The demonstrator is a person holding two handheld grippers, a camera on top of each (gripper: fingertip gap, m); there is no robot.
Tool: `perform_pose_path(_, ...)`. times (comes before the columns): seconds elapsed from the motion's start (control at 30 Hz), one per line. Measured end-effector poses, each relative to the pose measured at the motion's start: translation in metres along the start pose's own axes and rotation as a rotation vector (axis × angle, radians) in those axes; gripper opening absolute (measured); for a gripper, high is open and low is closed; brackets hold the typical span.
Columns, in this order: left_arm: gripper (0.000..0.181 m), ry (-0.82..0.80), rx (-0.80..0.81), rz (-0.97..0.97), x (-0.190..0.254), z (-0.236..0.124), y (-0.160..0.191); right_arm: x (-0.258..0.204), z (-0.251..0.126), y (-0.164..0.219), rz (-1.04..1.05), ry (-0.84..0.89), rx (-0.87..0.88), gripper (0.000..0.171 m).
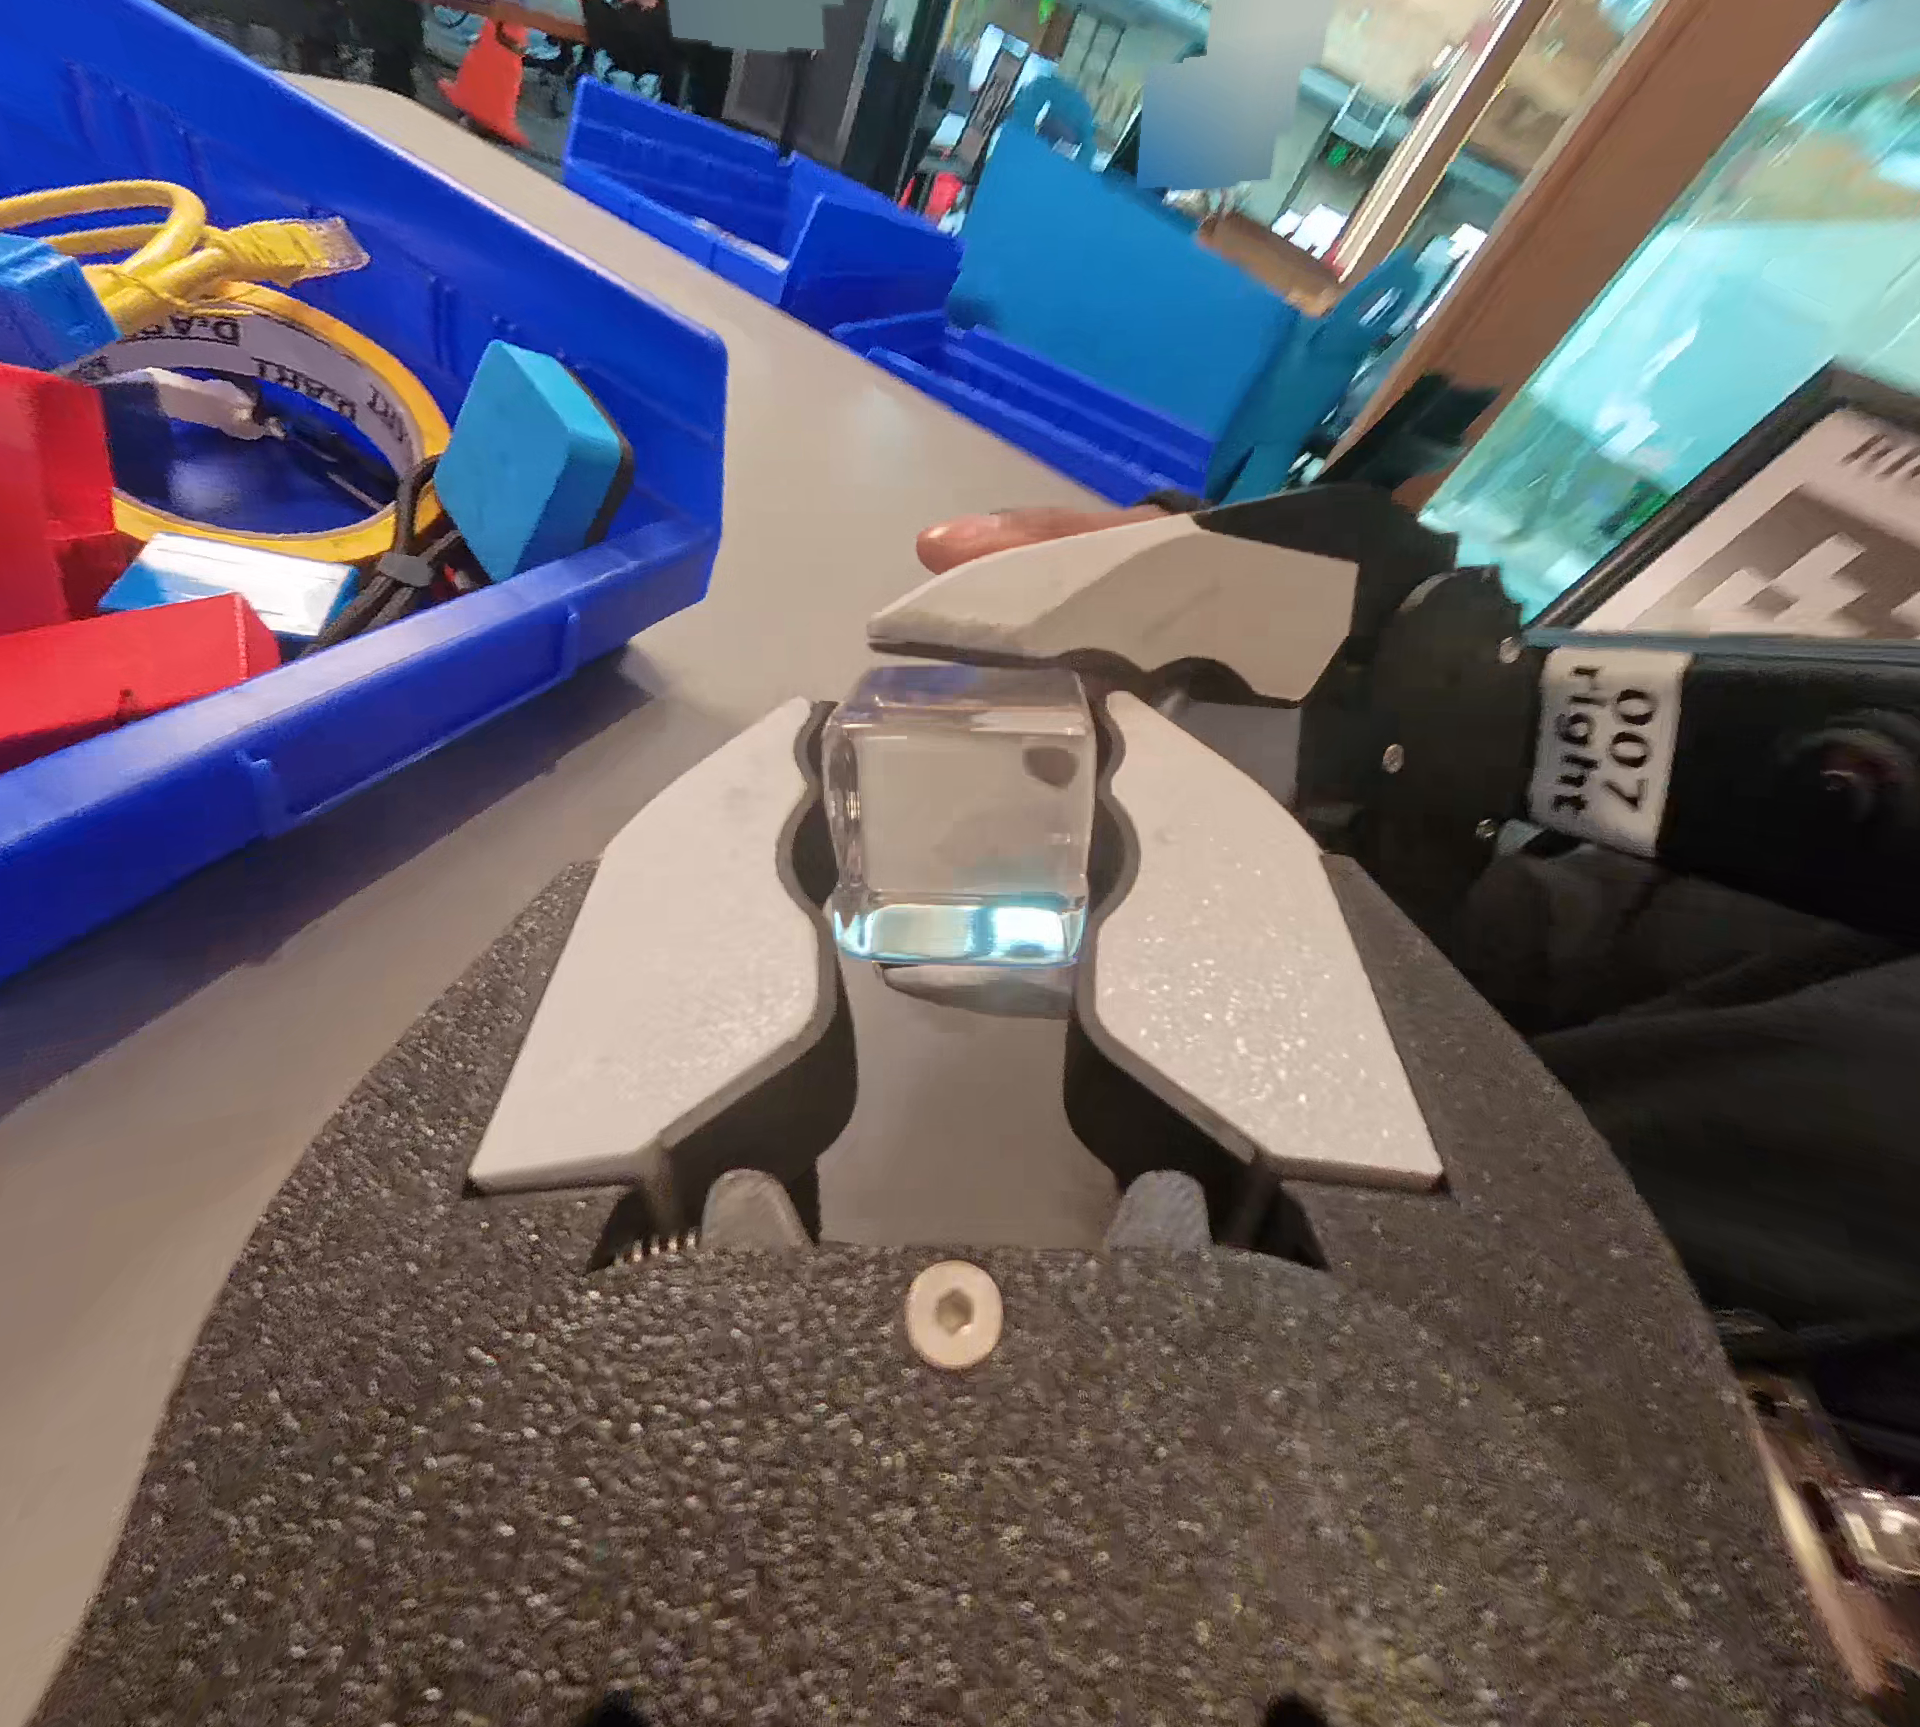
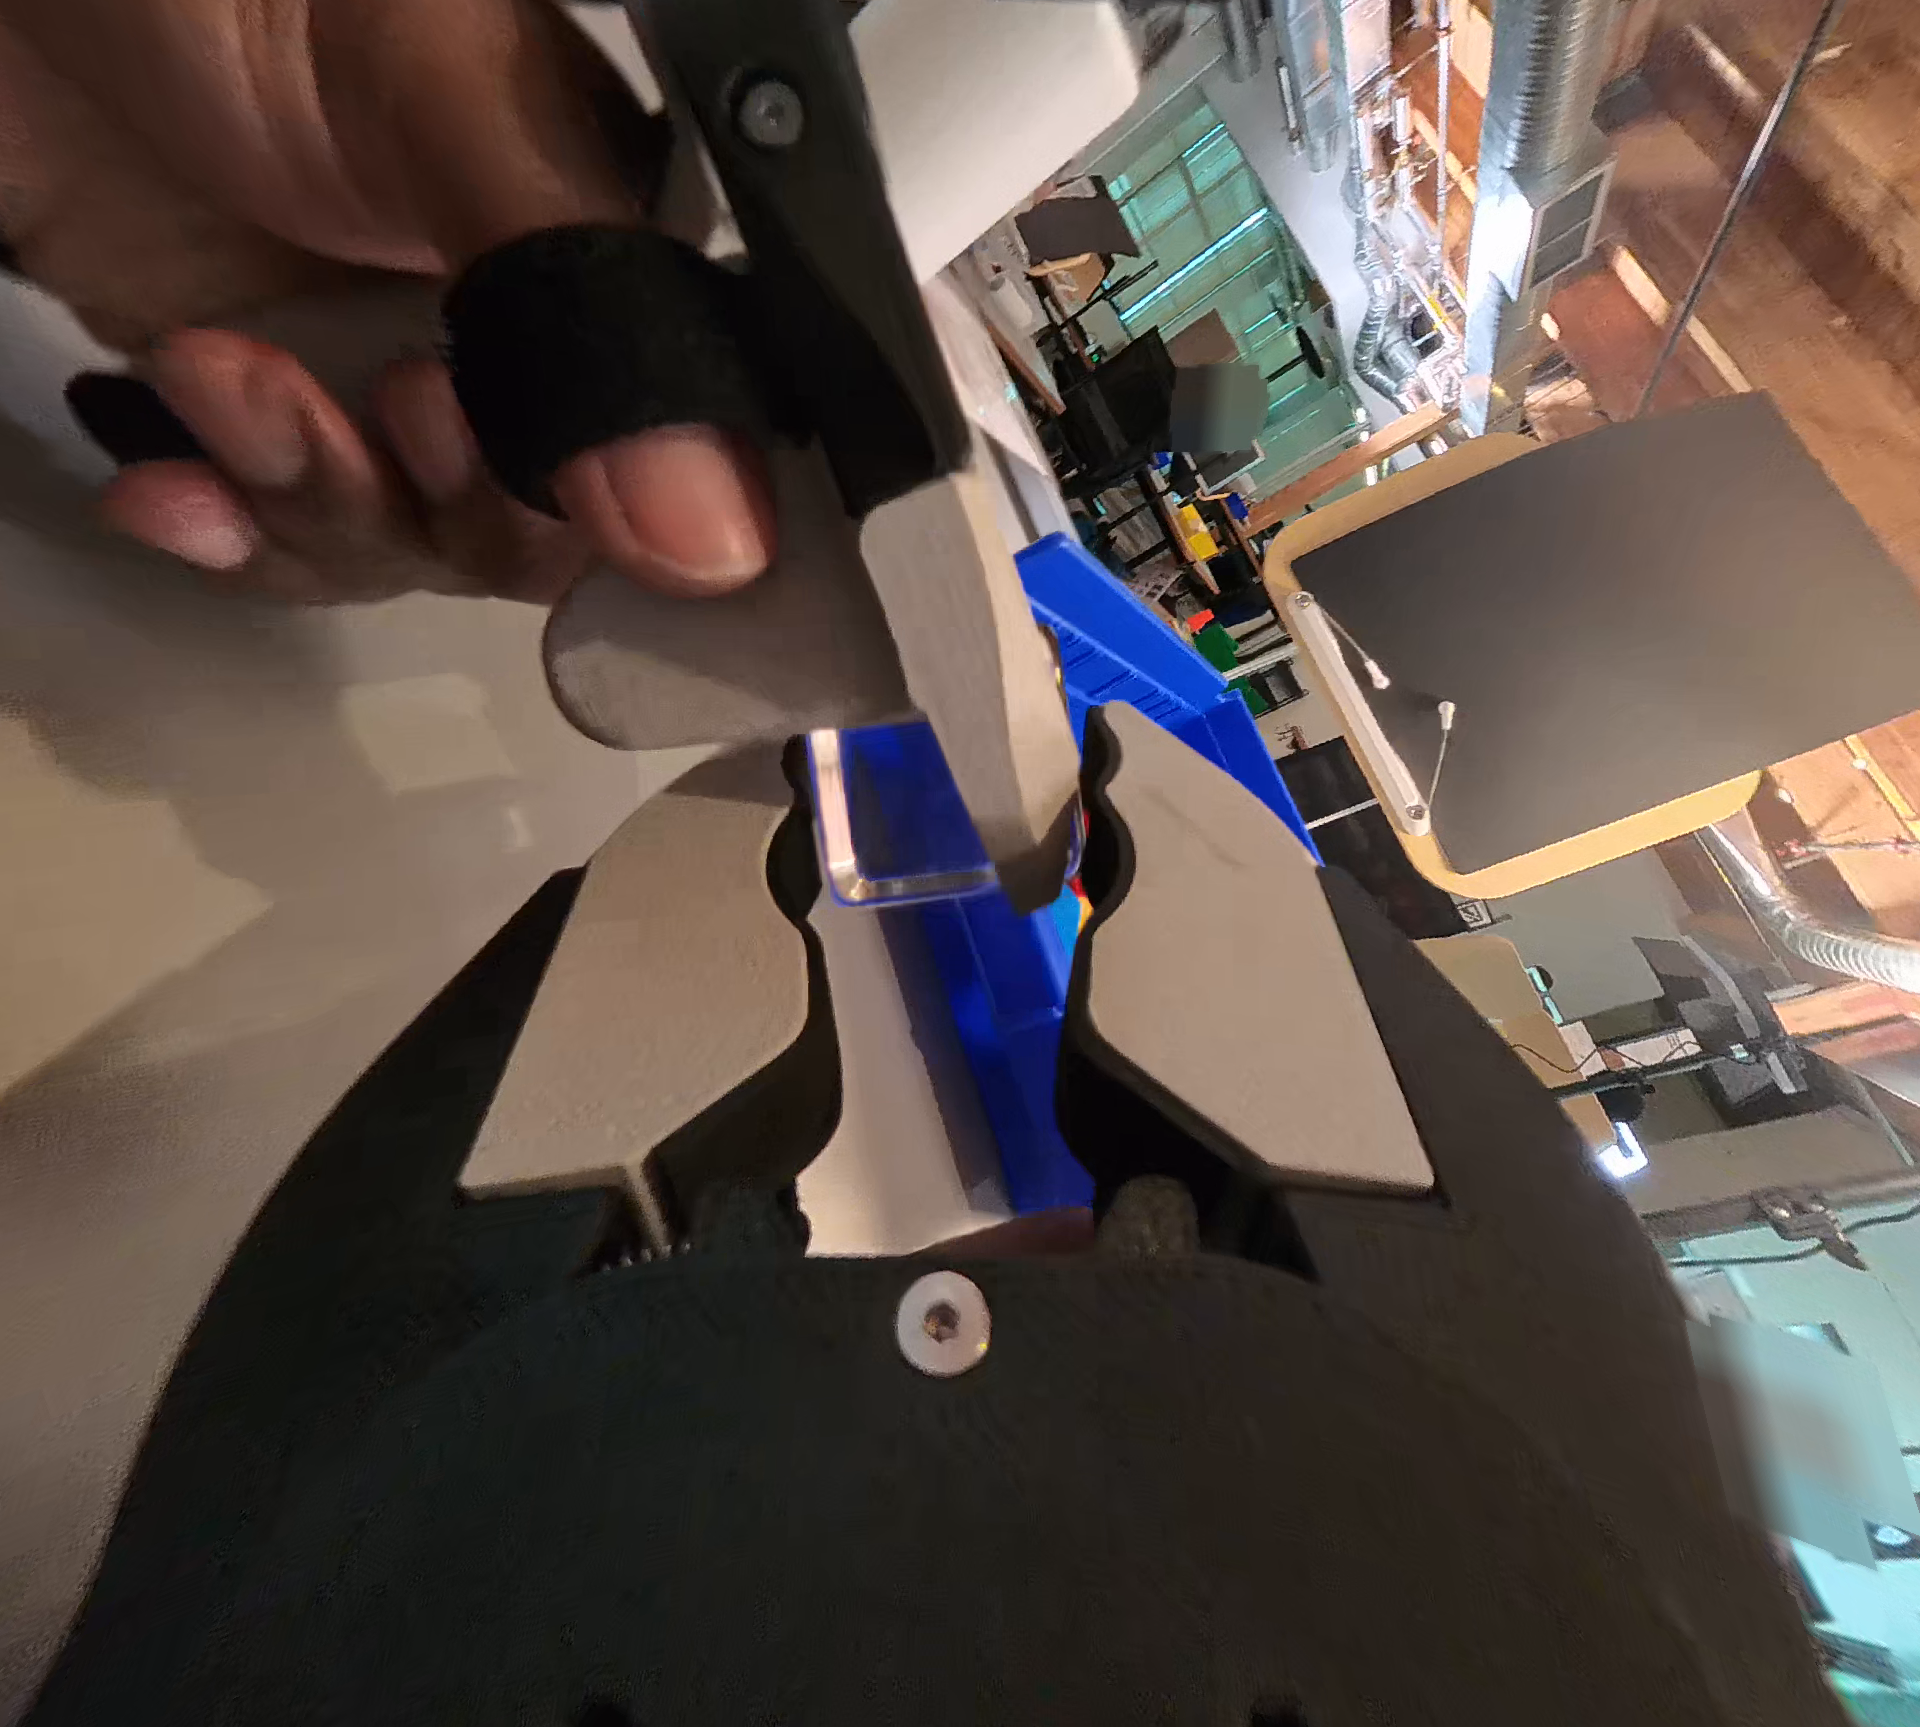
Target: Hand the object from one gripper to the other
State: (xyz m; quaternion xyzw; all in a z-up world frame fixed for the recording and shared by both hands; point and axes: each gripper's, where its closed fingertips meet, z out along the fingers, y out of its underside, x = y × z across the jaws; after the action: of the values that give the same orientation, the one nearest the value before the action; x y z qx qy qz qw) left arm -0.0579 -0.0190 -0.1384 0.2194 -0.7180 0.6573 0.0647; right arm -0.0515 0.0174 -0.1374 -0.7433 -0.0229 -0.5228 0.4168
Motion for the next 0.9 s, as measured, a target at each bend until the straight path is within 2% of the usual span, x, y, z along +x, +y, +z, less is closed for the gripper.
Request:
perform_pose_path(0.2,0.046,0.173,0.285,-0.233,0.005,-0.018,-0.039,0.031,-0.008,-0.014,0.188,0.133,0.104,0.055)
perform_pose_path(0.3,0.046,0.269,0.485,-0.424,0.001,-0.029,-0.06,0.04,-0.013,-0.022,0.258,0.194,0.162,0.045)
perform_pose_path(0.4,0.047,0.354,0.615,-0.602,-0.006,-0.036,-0.066,0.038,-0.014,-0.027,0.276,0.182,0.175,0.043)
perform_pose_path(0.5,0.047,0.401,0.648,-0.683,-0.004,-0.03,-0.063,0.034,-0.011,-0.027,0.28,0.176,0.162,0.044)
perform_pose_path(0.73,0.047,0.397,0.683,-0.648,0.011,-0.021,-0.06,0.031,-0.006,-0.027,0.235,0.243,0.105,0.054)
perform_pose_path(0.9,0.047,0.375,0.635,-0.601,0.016,-0.014,-0.056,0.031,-0.005,-0.025,0.241,0.244,0.104,0.058)
